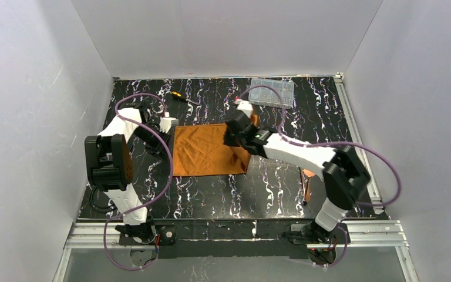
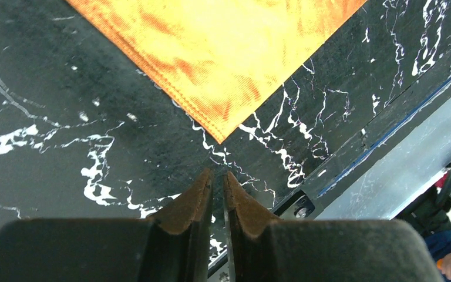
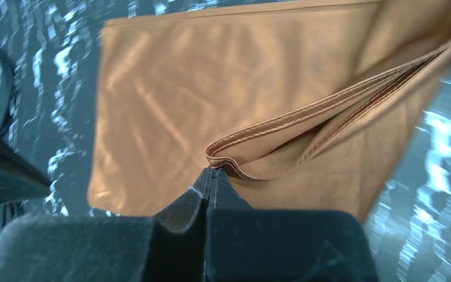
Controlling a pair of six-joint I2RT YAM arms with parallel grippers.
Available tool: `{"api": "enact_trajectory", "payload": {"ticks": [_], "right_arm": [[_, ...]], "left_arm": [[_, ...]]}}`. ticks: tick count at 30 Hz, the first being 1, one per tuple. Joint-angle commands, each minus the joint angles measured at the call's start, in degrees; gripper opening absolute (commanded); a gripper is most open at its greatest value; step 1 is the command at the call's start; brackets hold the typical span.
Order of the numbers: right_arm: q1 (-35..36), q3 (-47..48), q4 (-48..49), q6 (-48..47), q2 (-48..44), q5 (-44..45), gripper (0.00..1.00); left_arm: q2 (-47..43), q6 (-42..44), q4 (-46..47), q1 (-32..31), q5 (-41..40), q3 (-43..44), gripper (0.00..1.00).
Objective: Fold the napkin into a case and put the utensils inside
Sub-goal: Fold the rectangle-folded napkin at the center of the board.
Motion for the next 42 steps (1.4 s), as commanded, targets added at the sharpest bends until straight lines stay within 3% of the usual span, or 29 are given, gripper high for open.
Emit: {"api": "enact_trajectory", "payload": {"ticks": [1, 8, 42], "right_arm": [[3.46, 9.74, 4.99, -5.95, 10.91, -13.37, 0.01], [9.4, 25.97, 0.19, -7.78, 26.38, -18.96, 0.01], [14.28, 34.65, 0.35, -9.35, 36.33, -22.97, 0.02]], "left_arm": [[-0.74, -0.47, -3.0, 3.03, 2.0, 2.43, 0.11], [-2.29, 1.98, -4.98, 6.97, 2.01, 2.5, 0.11], [-3.03, 3.05, -4.95, 8.52, 2.2, 1.45, 0.13]]}}
